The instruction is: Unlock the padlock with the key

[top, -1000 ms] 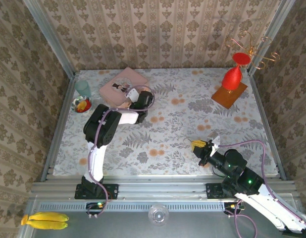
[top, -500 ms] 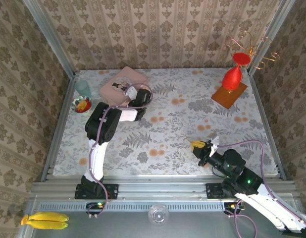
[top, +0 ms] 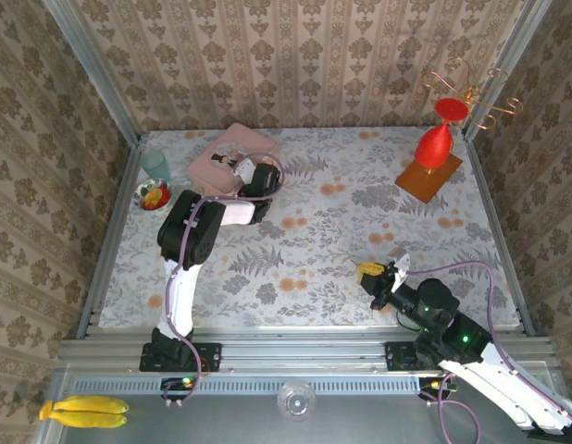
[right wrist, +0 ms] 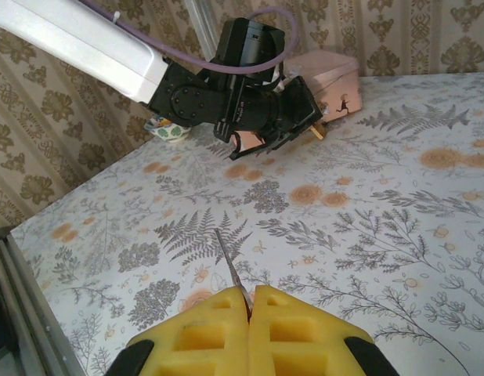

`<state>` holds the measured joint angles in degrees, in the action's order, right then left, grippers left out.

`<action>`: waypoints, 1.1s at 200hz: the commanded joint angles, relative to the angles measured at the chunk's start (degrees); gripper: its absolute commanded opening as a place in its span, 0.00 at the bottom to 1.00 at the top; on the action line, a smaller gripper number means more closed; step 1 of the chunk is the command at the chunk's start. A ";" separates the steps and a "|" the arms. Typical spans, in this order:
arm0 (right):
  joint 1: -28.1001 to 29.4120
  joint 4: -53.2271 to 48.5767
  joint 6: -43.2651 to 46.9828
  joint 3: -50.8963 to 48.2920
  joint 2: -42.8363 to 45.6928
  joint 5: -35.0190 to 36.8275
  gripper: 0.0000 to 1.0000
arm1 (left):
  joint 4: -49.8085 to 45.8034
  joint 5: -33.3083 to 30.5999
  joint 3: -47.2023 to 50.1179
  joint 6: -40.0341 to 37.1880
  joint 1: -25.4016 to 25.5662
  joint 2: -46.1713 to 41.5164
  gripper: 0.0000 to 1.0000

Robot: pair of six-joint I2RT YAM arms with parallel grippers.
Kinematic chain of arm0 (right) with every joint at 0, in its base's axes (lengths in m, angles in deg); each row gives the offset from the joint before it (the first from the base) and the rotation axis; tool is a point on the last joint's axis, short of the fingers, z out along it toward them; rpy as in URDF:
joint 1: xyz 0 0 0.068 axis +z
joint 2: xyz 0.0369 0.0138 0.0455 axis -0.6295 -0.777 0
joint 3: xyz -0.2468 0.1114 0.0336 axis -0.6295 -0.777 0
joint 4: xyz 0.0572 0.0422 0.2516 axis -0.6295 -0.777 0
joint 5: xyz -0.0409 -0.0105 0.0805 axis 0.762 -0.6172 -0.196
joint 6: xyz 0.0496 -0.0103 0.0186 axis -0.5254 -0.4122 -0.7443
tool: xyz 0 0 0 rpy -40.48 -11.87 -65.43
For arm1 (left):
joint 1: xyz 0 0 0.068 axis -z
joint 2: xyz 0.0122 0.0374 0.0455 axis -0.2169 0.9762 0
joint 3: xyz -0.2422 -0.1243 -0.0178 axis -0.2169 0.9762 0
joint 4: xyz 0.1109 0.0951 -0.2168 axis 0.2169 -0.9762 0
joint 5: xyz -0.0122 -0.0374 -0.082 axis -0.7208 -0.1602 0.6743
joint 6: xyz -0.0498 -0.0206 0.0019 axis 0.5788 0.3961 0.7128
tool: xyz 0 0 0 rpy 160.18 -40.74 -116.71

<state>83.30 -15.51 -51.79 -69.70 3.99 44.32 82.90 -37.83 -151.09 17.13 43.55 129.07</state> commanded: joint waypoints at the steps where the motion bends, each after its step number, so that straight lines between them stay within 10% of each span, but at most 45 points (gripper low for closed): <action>1: -0.25 0.38 -0.96 -0.45 0.94 2.59 0.00 | -4.13 4.76 2.14 -8.03 1.23 -4.44 0.00; 109: -0.65 -0.90 -5.14 -0.21 -3.13 6.08 0.00 | -1.35 29.82 21.19 -15.32 5.89 -16.32 0.00; 220: -0.69 7.03 -15.75 1.25 -18.09 5.85 0.00 | -1.01 35.06 39.83 -27.53 12.74 -32.46 0.11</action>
<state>82.97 -12.58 -64.00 -69.83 -12.27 48.87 82.10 -2.82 -114.69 -5.75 56.06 99.74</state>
